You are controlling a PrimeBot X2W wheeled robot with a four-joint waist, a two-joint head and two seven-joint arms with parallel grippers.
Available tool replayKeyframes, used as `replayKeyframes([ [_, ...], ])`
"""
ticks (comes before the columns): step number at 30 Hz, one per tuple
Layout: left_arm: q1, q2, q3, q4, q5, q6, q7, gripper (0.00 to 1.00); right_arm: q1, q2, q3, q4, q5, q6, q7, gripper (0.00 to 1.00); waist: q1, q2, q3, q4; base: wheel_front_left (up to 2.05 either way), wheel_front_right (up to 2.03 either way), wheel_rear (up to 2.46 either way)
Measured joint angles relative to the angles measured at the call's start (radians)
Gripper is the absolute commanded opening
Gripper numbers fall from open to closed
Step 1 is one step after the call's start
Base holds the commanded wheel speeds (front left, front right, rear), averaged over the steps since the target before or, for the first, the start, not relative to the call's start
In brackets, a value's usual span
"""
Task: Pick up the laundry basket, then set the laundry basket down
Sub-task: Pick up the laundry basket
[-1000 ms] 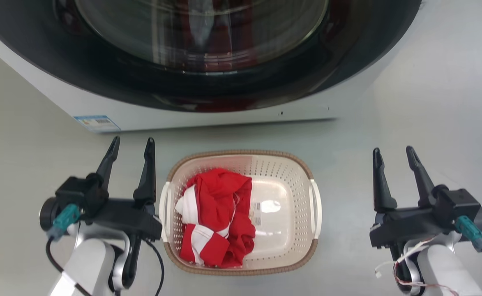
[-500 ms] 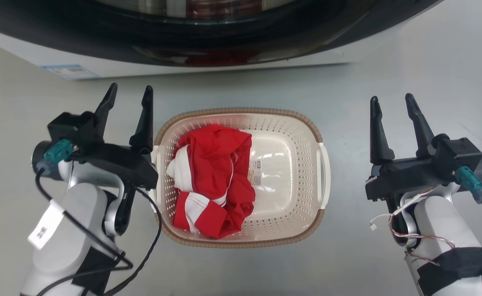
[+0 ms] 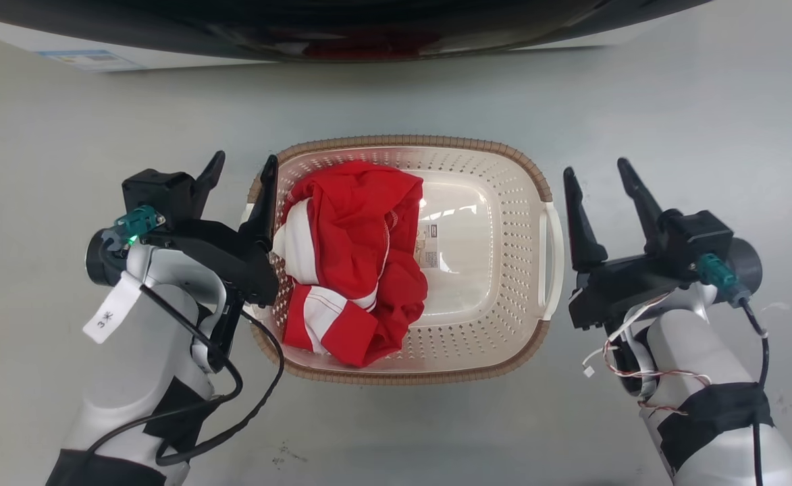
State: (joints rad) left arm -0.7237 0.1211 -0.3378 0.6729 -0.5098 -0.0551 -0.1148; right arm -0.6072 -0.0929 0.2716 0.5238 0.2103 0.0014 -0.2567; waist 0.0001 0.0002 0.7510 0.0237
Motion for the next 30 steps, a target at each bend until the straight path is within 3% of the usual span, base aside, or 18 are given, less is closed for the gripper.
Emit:
replayKeyframes([
  [30,-0.052,-0.047,-0.021,0.329,-0.051,-0.052,-0.007,1.00,-0.083,0.023,0.075,0.294,0.010,0.026,0.000,1.00,-0.0001,-0.0002,0.116,0.010,0.00,0.00,0.00],
])
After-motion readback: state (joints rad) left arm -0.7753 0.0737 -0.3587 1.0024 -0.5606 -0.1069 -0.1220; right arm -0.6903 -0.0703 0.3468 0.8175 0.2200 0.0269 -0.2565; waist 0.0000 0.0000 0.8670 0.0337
